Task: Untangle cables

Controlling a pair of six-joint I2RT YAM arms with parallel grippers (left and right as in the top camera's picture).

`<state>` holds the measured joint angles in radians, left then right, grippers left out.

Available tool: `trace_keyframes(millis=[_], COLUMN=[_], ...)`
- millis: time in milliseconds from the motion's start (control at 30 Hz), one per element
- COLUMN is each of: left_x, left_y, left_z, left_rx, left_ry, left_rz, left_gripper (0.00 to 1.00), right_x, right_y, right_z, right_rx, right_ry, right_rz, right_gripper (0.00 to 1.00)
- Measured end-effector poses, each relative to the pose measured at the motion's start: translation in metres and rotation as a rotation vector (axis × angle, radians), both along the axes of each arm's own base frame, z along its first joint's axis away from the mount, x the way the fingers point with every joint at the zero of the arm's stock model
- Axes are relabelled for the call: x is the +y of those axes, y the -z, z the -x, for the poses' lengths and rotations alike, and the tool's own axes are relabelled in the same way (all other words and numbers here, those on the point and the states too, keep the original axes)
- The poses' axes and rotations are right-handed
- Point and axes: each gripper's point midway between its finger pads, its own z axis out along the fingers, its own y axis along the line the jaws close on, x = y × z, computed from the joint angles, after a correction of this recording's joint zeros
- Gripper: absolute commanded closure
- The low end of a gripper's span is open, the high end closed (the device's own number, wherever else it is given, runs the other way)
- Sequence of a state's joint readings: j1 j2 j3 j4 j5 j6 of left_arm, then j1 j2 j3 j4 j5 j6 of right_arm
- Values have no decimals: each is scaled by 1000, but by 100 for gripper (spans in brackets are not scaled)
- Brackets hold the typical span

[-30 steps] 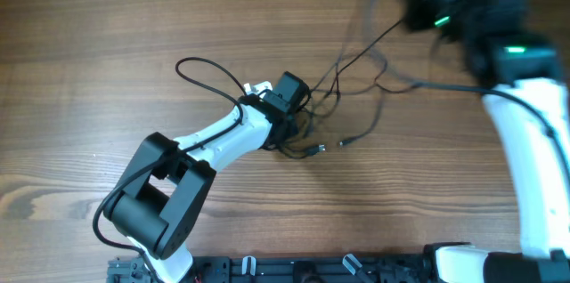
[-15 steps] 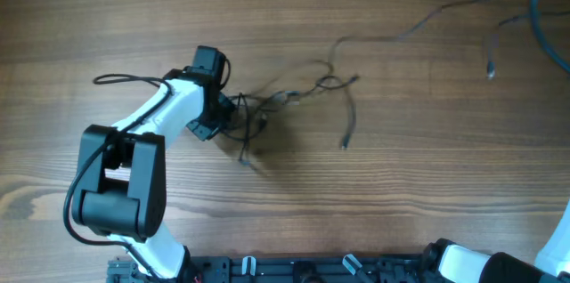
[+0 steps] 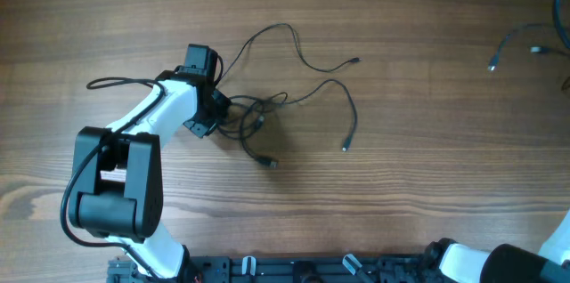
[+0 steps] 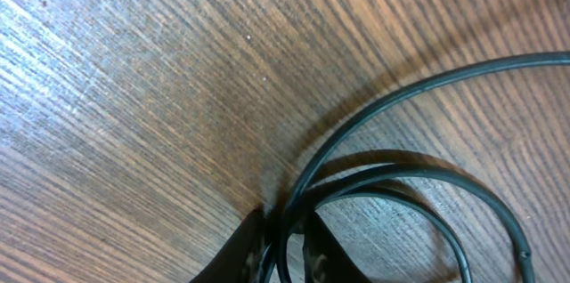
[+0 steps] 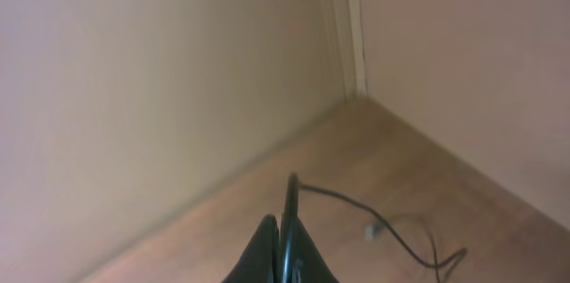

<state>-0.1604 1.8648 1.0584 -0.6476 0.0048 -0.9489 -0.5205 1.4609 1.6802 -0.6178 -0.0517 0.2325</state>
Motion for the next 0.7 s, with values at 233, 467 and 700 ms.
trace_keyframes(millis=[233,467,700], left_x=[-5,-44,-76], left_y=[-1,-3,-5], left_z=[-6,-39,-50], left_rx=[-29,-204,-288], left_ry=[14,100,173], left_rz=[1,25,28], left_gripper=[84,77,74], right_x=[-67,-104,-87], right_y=[111,85,-14], right_z=[37,96,147], right_rx=[326,243,-54], right_ry=[484,793,884], right_rz=[-120,-85,2], right_gripper=[96,96,96])
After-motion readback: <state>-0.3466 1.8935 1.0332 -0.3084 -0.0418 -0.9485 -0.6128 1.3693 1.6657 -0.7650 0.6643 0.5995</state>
